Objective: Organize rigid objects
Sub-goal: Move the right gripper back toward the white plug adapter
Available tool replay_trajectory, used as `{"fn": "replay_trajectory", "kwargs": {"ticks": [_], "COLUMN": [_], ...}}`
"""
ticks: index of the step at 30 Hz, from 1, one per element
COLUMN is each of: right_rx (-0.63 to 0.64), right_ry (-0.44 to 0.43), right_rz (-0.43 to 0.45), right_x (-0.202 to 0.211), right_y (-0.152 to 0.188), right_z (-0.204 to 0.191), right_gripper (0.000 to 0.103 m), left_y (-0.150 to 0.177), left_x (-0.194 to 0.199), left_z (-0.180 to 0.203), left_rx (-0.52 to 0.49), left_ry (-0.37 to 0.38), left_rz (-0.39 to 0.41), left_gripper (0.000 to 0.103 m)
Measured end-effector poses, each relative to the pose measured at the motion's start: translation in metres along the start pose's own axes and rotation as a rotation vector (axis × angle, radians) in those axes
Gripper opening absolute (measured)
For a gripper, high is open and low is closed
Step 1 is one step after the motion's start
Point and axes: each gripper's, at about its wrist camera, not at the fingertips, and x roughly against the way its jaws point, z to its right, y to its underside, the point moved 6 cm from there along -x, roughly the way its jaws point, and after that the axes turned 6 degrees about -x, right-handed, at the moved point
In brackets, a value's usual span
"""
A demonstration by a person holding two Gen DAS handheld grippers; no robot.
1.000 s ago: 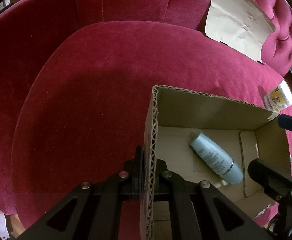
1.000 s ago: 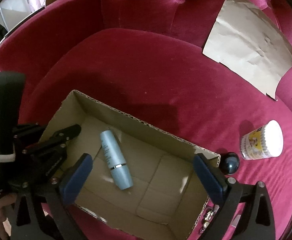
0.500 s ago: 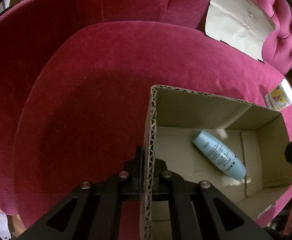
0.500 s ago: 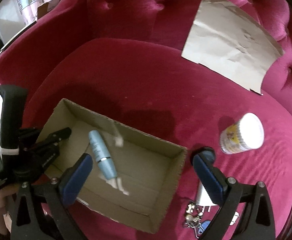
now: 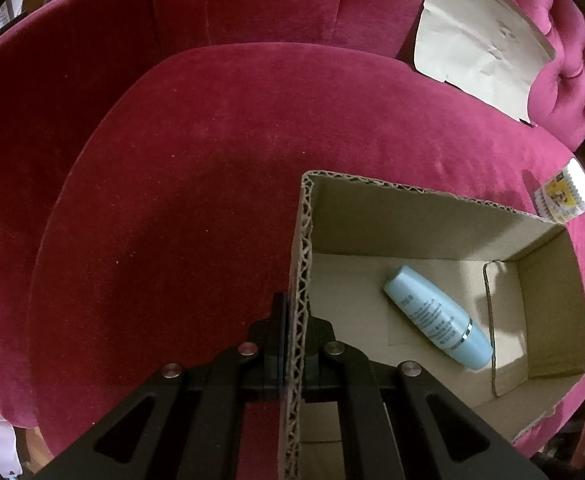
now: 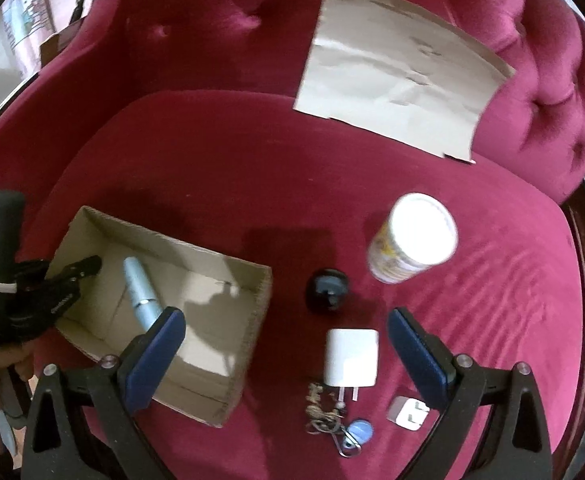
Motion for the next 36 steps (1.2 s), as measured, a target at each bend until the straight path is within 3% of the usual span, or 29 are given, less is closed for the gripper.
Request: {"fn": "replay_trajectory", "kwargs": {"ticks": [12,36], "right_rx": [-0.103,-0.235], "right_ry": [0.082,0.145], "right_rz": [-0.003,-0.123], "right_x": [0.006,-0.03], "right_y": [0.018,0.078], "right_z": [0.066,0.129], "right_gripper": [0.103,0.103], "left_y": [0.001,0.001], "left_x": [-0.001,0.001], "left_z": [0.001,0.003], "left_rx": [0.0,0.003], "left_ry": [-0.006,-0.017], "left_rz": [0.001,0.0], "left_gripper": [0.004,0.004]}}
